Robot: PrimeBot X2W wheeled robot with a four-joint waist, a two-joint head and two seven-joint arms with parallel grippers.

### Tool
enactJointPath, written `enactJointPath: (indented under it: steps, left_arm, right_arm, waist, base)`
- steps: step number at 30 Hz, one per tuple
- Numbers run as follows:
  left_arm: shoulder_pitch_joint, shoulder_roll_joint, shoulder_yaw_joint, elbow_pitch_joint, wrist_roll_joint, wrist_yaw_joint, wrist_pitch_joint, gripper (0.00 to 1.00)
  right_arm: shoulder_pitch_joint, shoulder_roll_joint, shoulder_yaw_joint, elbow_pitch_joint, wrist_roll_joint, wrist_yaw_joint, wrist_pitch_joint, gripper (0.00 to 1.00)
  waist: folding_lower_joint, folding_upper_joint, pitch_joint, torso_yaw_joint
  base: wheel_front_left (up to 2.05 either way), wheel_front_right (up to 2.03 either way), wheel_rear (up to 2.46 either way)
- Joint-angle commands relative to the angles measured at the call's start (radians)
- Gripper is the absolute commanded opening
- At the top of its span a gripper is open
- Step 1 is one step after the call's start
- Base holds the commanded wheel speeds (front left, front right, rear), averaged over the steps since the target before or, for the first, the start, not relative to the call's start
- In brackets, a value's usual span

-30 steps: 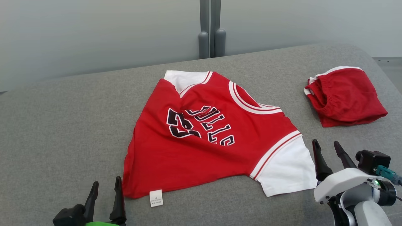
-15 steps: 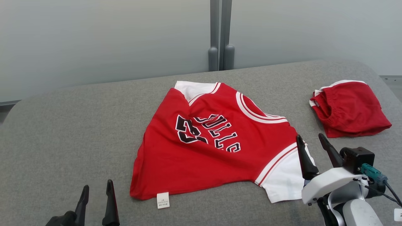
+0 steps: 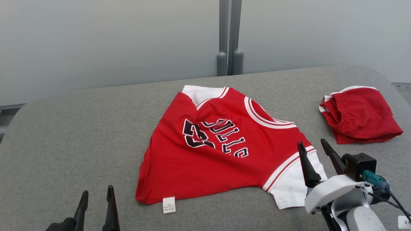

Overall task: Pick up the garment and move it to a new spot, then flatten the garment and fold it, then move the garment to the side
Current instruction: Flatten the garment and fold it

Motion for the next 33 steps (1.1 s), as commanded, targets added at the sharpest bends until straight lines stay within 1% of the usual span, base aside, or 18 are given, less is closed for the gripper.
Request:
enactJointPath:
  steps: [1, 21, 27, 33]
  left_arm:
    - [0.006, 0.007, 0.002, 0.002, -0.001, 0.003, 0.002, 1.00]
    - [-0.014, 0.017, -0.011, 0.010, -0.015, 0.008, -0.004, 1.00]
    - [-0.017, 0.017, -0.016, 0.008, -0.016, 0.009, -0.008, 1.00]
    - [-0.021, 0.014, -0.027, 0.007, -0.014, 0.014, -0.010, 1.00]
  right_arm:
    - [0.006, -0.002, 0.002, -0.005, -0.006, 0.000, -0.004, 1.00]
    - [-0.008, -0.002, -0.004, 0.008, -0.003, 0.000, 0.003, 1.00]
    - [0.018, -0.002, -0.062, 0.036, 0.013, 0.000, 0.044, 1.00]
    - [0.038, -0.002, -0.145, 0.101, 0.029, 0.000, 0.102, 1.00]
  waist:
    - [0.0000, 0.0000, 0.001, 0.000]
    - [0.0000, 0.0000, 0.012, -0.002]
    - [0.0000, 0.0000, 0.021, -0.002]
    - [0.0000, 0.0000, 0.038, -0.003]
  base:
    - [0.00, 0.00, 0.00]
    - [0.00, 0.00, 0.00]
    - [0.00, 0.00, 0.00]
    - [0.00, 0.00, 0.00]
